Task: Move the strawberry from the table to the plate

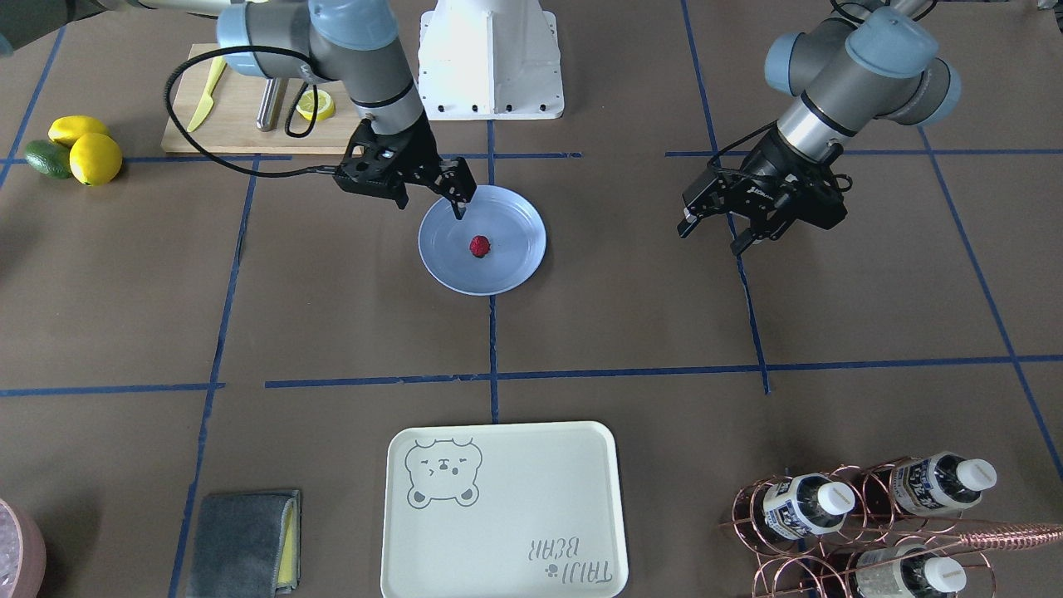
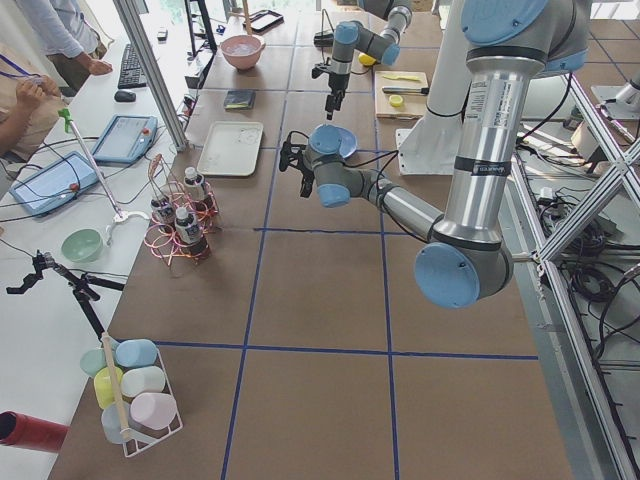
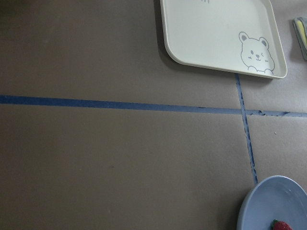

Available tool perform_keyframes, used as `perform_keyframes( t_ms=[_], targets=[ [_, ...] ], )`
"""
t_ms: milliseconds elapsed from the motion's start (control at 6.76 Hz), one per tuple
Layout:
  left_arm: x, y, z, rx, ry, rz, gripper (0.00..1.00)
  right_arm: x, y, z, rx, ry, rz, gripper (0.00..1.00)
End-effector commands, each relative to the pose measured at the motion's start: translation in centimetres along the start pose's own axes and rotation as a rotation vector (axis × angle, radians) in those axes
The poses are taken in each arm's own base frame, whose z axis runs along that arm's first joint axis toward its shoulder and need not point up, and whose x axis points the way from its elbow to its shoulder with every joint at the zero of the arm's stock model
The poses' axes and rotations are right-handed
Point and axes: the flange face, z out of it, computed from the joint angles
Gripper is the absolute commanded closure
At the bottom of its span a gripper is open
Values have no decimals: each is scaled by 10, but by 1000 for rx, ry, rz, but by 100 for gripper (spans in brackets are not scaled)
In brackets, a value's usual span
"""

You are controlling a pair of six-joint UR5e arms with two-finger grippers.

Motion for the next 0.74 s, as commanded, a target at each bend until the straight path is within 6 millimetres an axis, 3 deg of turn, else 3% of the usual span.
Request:
perform_keyframes(
  t_ms=[0, 444, 592],
  targets=[
    [-94, 0, -38, 8, -133, 255, 1, 99, -39, -33, 12, 68, -133, 0],
    [-238, -27, -102, -61, -217, 437, 1, 255, -142, -96, -1, 173, -331, 0],
    [-267, -36, -127, -84, -234, 432, 1, 291, -167, -112, -14, 179, -356, 0]
  ],
)
